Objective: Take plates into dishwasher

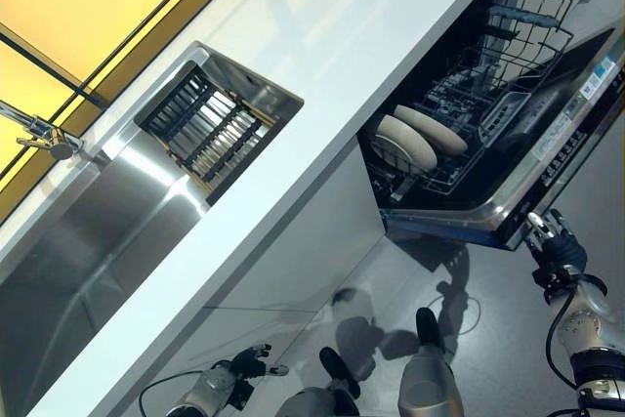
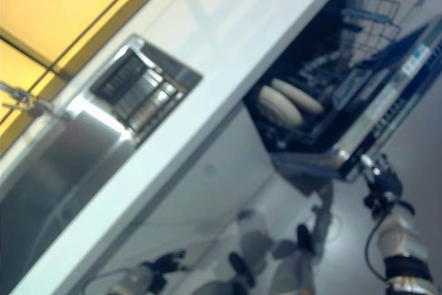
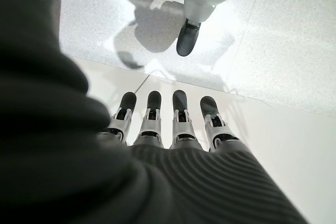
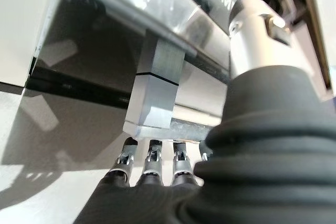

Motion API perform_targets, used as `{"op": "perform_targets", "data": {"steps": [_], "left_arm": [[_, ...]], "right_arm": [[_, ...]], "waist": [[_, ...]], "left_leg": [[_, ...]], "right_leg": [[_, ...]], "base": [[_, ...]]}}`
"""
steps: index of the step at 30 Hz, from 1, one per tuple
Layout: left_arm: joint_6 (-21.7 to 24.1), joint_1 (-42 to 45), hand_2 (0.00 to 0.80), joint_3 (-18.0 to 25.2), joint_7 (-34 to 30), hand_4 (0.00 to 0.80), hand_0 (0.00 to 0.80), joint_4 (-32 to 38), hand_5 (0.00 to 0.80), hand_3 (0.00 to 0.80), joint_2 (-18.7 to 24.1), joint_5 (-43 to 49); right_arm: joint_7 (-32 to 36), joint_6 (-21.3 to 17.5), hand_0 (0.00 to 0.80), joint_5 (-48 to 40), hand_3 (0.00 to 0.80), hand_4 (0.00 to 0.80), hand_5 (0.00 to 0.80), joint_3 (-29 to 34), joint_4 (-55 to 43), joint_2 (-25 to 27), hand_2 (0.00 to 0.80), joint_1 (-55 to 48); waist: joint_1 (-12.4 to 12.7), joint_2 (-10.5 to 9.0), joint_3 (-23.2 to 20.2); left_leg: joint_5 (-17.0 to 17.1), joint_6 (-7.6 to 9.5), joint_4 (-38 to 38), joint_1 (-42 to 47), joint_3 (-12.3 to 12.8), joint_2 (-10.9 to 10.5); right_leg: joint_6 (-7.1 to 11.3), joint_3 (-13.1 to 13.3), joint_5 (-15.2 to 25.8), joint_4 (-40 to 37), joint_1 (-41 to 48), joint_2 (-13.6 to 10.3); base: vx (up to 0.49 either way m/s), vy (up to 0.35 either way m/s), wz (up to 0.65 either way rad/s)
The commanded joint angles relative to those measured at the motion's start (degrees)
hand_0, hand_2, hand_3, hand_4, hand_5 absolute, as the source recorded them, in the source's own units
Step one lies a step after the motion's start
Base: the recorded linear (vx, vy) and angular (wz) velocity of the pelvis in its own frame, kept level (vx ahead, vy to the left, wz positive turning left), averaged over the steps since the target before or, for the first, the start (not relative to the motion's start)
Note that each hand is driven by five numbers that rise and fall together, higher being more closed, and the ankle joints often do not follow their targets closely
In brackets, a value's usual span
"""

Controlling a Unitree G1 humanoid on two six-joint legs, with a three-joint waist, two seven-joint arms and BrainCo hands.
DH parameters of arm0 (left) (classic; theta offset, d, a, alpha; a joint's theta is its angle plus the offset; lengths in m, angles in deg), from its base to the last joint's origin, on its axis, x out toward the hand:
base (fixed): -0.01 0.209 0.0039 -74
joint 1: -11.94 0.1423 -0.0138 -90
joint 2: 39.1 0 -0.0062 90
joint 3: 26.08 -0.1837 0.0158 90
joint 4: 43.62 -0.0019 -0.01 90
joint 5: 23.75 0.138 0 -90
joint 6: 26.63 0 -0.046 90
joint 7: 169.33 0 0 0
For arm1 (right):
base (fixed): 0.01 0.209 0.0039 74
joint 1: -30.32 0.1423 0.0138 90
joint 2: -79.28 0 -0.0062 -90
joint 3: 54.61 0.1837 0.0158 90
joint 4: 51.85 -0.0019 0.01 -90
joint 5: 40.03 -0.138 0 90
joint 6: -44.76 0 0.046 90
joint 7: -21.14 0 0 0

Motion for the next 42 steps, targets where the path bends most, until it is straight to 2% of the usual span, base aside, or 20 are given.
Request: {"op": "perform_targets", "data": {"steps": [1, 11, 21, 28, 32, 36, 42], "left_arm": [[-0.7, -1.9, 0.000, 1.8, 0.4, 0.000, 0.000, 0.5, 0.000, 0.000, 4.0, -1.5], [-1.0, -0.5, 0.000, 3.8, 1.4, 0.000, 0.000, -1.3, 0.000, 0.000, 4.4, -0.3], [-0.2, 3.4, 0.000, 5.4, 2.9, 0.000, 0.000, -3.7, 0.000, 0.000, 5.2, 1.0], [0.4, 5.1, 0.000, 6.7, 3.5, 0.000, 0.000, -4.3, 0.000, 0.000, 5.5, 0.6], [0.9, 6.3, 0.000, 7.9, 4.4, 0.000, 0.000, -4.7, 0.000, 0.000, 5.5, 0.8], [1.2, 7.8, 0.000, 10.2, 5.4, 0.000, 0.000, -4.2, 0.000, 0.000, 5.6, 0.4], [1.0, 8.1, 0.000, 12.5, 6.0, 0.000, 0.000, -3.9, 0.000, 0.000, 6.0, -1.0]], "right_arm": [[8.9, 0.5, 0.000, 3.8, 0.000, 0.000, 0.000, -9.3, -11.3, -6.3, 0.000, 11.4], [7.7, 4.0, 0.000, 5.6, 0.000, 0.000, 0.000, -13.6, -14.0, -7.0, 0.000, 15.8], [6.8, 4.4, 0.000, 6.3, 0.000, 0.000, 0.000, -16.1, -12.7, -9.7, 0.000, 14.9], [6.3, 3.4, 0.000, 9.6, 0.000, 0.000, 0.000, -16.3, -11.7, -9.9, 0.000, 12.6], [2.9, 1.3, 0.000, 20.9, 0.000, 0.000, 0.000, -16.5, -10.2, -8.9, 0.000, 11.1], [1.5, 1.9, 0.000, 36.2, 0.000, 0.000, 0.000, -17.9, -10.9, -6.1, 0.000, 7.9], [3.7, 6.2, 0.000, 41.7, 0.000, 0.000, 0.000, -19.3, -7.8, -4.7, 0.000, 2.4]], "waist": [[3.0, -7.40, -0.7], [6.7, -11.43, -3.5], [10.3, -15.45, -6.1], [11.9, -16.86, -6.9], [12.8, -17.50, -7.4], [13.4, -18.32, -7.8], [14.4, -19.38, -8.1]], "left_leg": [[-6.2, 0.04, 0.4, 2.5, -0.6, -1.0], [-6.1, -0.43, 0.4, 3.8, -1.7, -0.3], [-7.0, -0.15, 0.4, 5.1, -2.7, -0.5], [-7.6, 0.27, 0.4, 5.4, -3.5, -1.0], [-7.8, 0.38, 0.4, 5.4, -4.2, -1.2], [-8.2, 0.98, 0.4, 5.4, -4.8, -1.6], [-9.4, 2.20, 0.4, 6.3, -5.2, -2.6]], "right_leg": [[-3.16, -3.8, -17.6, 10.2, 1.2, 0.1], [-3.19, -7.0, -16.6, 7.2, 5.7, 0.7], [-2.27, -10.1, -15.1, 3.6, 10.1, 0.9], [-1.73, -11.4, -14.6, 2.1, 12.2, 1.0], [-1.26, -12.2, -14.3, 1.2, 13.5, 1.1], [-0.62, -12.7, -14.3, 1.2, 14.5, 0.7], [0.96, -14.0, -14.0, 1.4, 15.6, -0.3]], "base": [[0.060, 0.005, 0.04], [0.062, 0.031, 0.18], [0.101, 0.054, 0.25], [0.082, 0.087, 0.09], [0.072, 0.105, 0.12], [0.069, 0.136, 0.17], [0.059, 0.150, 0.11]]}}
